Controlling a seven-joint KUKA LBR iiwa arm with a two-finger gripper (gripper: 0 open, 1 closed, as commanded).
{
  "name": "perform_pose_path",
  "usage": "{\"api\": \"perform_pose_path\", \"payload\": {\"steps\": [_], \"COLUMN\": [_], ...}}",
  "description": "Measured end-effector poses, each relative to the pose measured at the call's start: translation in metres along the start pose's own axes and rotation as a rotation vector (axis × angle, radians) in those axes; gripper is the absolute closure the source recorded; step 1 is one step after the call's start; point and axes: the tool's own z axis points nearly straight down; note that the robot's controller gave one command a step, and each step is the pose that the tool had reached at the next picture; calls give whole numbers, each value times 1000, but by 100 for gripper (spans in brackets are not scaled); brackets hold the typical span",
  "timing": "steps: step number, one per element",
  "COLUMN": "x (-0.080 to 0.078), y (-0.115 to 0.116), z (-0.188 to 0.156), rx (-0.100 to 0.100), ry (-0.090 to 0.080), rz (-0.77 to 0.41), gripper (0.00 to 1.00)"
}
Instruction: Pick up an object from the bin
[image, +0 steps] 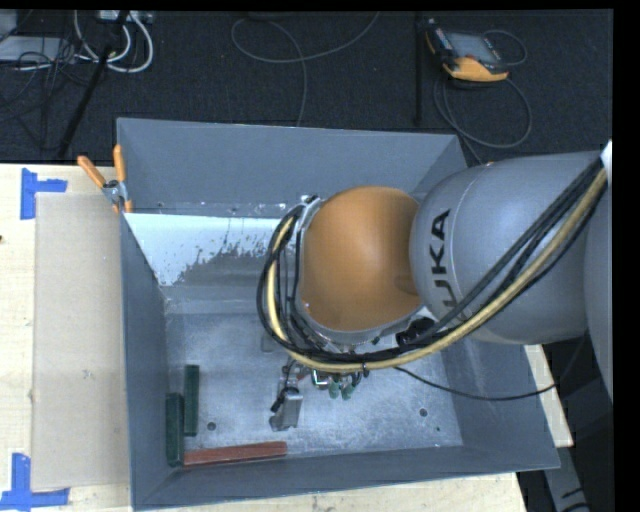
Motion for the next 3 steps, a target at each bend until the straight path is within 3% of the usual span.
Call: {"api": "perform_pose_path", "payload": {"steps": [1,2,3], "x": [25,-9,-91], "y": [-61,-106,-116], "z": [96,39,124], "rx": [2,-2,-1], "ry": [1,-16,-8], "rz": [-46,-26,-237], "gripper": [0,0,0]}}
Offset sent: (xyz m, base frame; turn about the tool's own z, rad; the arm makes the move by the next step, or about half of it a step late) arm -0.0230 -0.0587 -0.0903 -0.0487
